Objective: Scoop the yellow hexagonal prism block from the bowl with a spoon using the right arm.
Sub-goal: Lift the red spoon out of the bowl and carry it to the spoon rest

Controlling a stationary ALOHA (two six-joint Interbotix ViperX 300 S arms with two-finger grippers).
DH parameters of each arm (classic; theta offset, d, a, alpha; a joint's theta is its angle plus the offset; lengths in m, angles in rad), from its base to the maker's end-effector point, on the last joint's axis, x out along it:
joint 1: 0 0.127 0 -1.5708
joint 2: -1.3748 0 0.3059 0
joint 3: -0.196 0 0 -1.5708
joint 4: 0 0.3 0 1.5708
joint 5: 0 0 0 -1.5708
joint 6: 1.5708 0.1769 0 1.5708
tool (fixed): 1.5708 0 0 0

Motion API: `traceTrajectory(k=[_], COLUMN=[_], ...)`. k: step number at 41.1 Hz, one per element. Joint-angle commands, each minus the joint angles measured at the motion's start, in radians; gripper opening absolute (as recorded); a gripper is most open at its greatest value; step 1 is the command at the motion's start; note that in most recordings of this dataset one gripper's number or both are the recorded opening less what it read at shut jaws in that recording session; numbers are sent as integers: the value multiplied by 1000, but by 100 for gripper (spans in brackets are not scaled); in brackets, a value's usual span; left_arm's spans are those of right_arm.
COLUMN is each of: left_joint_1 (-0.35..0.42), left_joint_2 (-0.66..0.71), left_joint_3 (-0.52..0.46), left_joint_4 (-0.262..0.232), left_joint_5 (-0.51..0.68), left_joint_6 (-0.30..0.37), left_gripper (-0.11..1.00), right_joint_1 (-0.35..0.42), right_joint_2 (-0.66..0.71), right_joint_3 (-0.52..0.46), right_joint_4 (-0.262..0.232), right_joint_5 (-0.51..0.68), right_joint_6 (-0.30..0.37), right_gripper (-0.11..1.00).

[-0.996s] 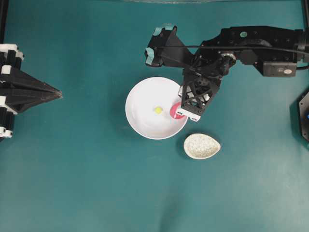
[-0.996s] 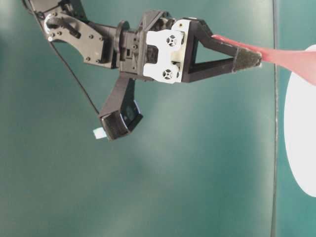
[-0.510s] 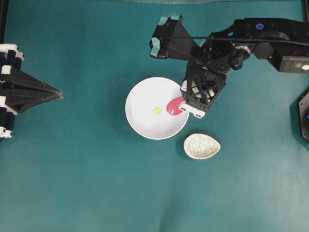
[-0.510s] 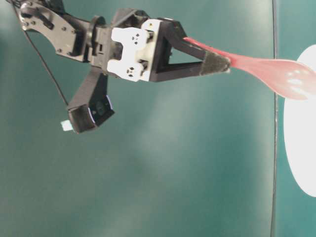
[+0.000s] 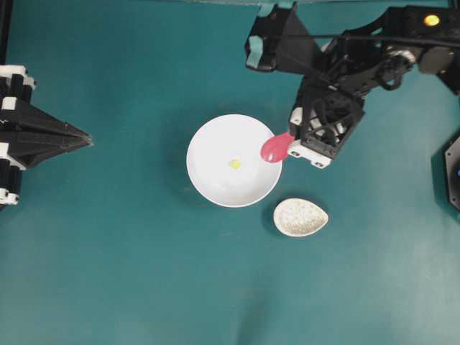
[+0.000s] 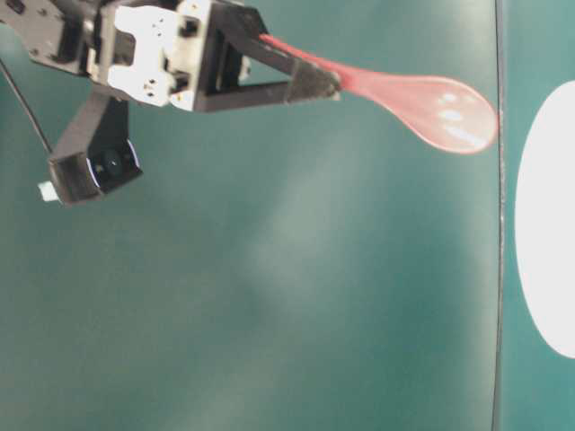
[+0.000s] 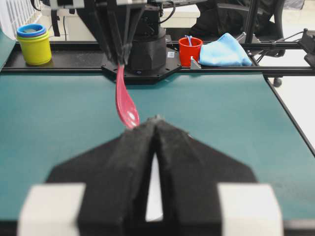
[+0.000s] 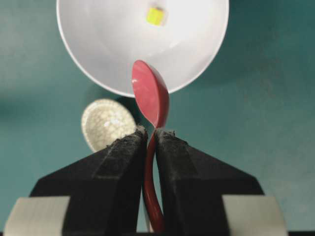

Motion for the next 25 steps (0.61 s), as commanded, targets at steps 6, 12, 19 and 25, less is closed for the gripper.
traceTrajectory(k=[6, 12, 19, 25], left_joint_1=[-3, -2, -3, -3], left_joint_2=[5, 5, 5, 5], left_joint_3=[-29, -29, -29, -29], left_joint_4=[3, 3, 3, 3], left_joint_5=[-8, -8, -8, -8], left_joint_6=[2, 2, 2, 2], left_gripper=[3, 3, 3, 3], right_joint_1=[28, 66, 129, 173], right_joint_2=[-58, -80, -103, -117], right_joint_3=[21, 48, 87, 143], right_joint_4=[3, 3, 3, 0], right_joint_5=[28, 23, -14, -72], right_joint_6=[46, 51, 74, 109], right_gripper=[18, 18, 18, 18])
